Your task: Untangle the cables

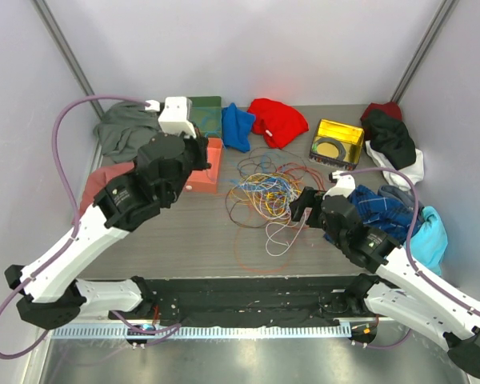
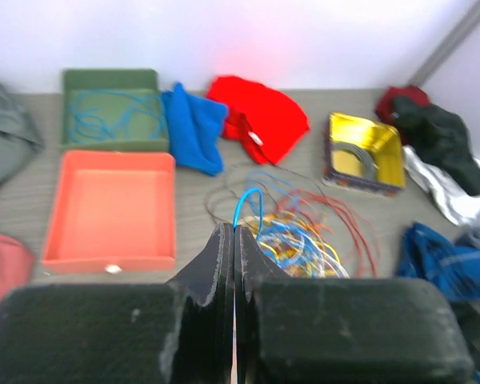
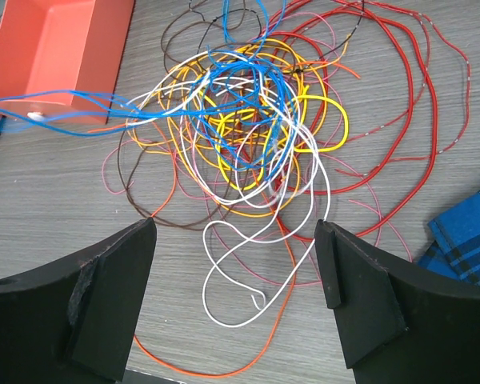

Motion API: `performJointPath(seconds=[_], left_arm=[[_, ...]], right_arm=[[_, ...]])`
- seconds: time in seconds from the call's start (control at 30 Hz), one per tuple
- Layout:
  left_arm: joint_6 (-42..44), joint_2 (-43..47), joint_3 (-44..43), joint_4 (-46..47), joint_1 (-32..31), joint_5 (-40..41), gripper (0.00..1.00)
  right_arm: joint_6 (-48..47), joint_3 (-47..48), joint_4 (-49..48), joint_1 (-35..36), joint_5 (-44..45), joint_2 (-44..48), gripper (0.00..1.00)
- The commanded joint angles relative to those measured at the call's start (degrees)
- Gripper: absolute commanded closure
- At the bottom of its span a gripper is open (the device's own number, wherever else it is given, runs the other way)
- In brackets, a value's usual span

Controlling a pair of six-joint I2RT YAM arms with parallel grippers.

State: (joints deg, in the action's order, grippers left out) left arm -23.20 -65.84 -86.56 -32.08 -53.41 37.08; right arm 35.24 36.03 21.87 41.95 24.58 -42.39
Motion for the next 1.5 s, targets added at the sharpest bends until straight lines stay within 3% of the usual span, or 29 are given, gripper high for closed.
performJointPath(seconds=[0.0, 0.23, 0.4, 0.63, 0.87, 1.13, 1.47], left_arm=[[5.0, -2.1, -10.2, -0.6, 3.2, 2.2, 1.00], [11.2, -7.9, -31.4, -0.8, 4.0, -0.2, 1.00], [11.6, -10.2, -41.0, -2.8, 4.0, -7.7, 1.00], [9.6, -7.4, -41.0, -1.1, 4.0, -24.2, 1.00], [10.3, -7.7, -43.7, -0.8, 4.0, -22.6, 1.00], [11.4, -13.4, -55.6, 4.4, 4.0, -24.8, 1.00], [8.4, -11.9, -45.5, 9.4, 4.0, -27.5, 1.00]], right_arm=[[-1.6, 3.0, -2.5, 0.1, -0.5, 0.6, 0.11], [-2.5, 4.1, -2.6, 0.2, -0.9, 0.9, 0.12], [-1.7, 3.3, -3.7, 0.1, -2.6, 0.6, 0.11], [-1.4, 3.0, -5.3, 0.1, -4.2, 2.1, 0.09], [-2.6, 5.3, -4.9, 0.3, -4.4, 1.9, 0.08], [-3.3, 6.2, -9.3, 0.2, -10.0, -1.1, 0.00], [-5.5, 9.7, -19.3, 0.8, -17.4, -11.1, 0.00]])
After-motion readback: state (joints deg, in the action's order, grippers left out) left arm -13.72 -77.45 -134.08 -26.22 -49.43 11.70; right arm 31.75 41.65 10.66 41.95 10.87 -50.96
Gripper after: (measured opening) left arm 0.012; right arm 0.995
